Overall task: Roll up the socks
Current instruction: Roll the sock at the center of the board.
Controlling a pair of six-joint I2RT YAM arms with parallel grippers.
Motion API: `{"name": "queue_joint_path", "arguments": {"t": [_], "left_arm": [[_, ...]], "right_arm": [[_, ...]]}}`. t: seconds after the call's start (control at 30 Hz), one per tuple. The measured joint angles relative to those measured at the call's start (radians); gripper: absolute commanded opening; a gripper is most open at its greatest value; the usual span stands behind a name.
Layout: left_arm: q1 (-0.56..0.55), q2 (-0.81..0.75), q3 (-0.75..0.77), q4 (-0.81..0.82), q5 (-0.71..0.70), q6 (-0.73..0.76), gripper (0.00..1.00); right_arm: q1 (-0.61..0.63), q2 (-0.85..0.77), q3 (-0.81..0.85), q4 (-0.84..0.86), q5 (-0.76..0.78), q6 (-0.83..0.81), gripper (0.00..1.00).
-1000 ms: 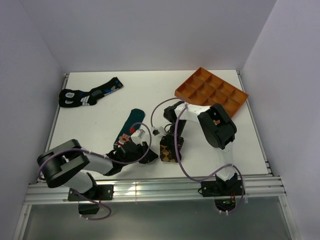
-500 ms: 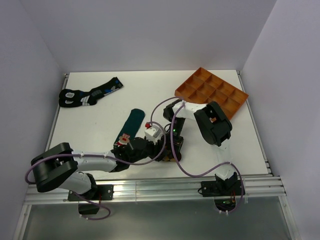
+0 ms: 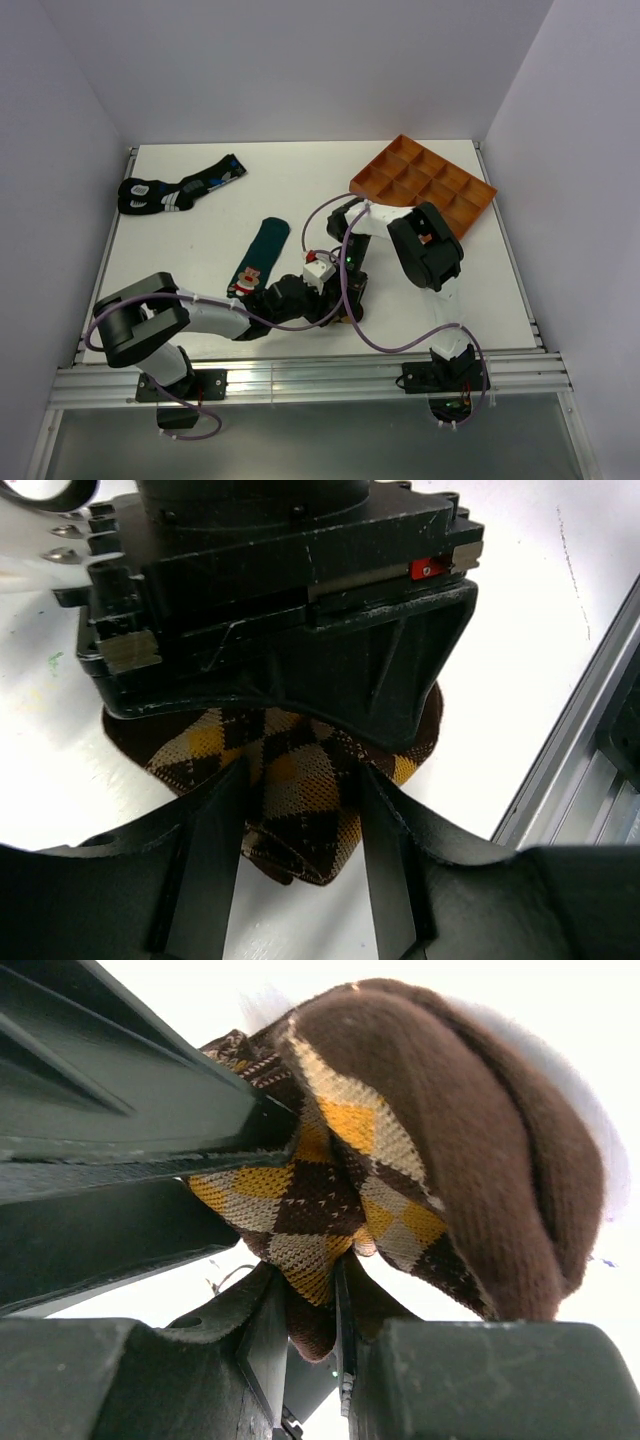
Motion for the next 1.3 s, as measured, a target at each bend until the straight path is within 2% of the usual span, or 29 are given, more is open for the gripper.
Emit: {"name": "queue_joint_path", "arguments": {"t": [0.1, 0.2, 0.23, 0.33, 0.5, 0.73, 0.97, 1.3], "left_arm": [[0.001, 0.023, 0.0, 0.032, 0.013, -0.005, 0.47], [0.002, 0.05, 0.0, 0.069, 0.028, -0.021, 0.31], [0.002, 0.061, 0.0, 0.086, 0.034, -0.031, 0.19], [0.004, 0.088, -0.006, 0.144, 0.048, -0.061, 0.0], [0.007, 0.12, -0.063, 0.291, 0.06, -0.125, 0.0], [0.008, 0.163, -0.113, 0.435, 0.048, -0.201, 0.0], [0.001, 0.185, -0.114, 0.47, 0.034, -0.235, 0.0], [-0.026, 0.199, -0.109, 0.484, 0.071, -0.241, 0.0]], "right_arm": [[-0.003, 0.0, 0.0, 0.0, 0.005, 0.0, 0.13], [-0.007, 0.0, 0.0, 0.001, 0.011, 0.001, 0.17], [-0.008, 0.0, 0.0, 0.001, 0.013, 0.001, 0.18], [-0.015, -0.002, -0.007, 0.002, 0.019, 0.01, 0.26], [-0.025, -0.04, -0.049, 0.04, 0.022, 0.044, 0.46], [-0.046, -0.139, -0.085, 0.145, 0.071, 0.085, 0.63], [-0.12, -0.165, -0.064, 0.238, 0.07, 0.124, 0.67], [-0.125, -0.134, -0.002, 0.324, 0.056, 0.124, 0.68]]}}
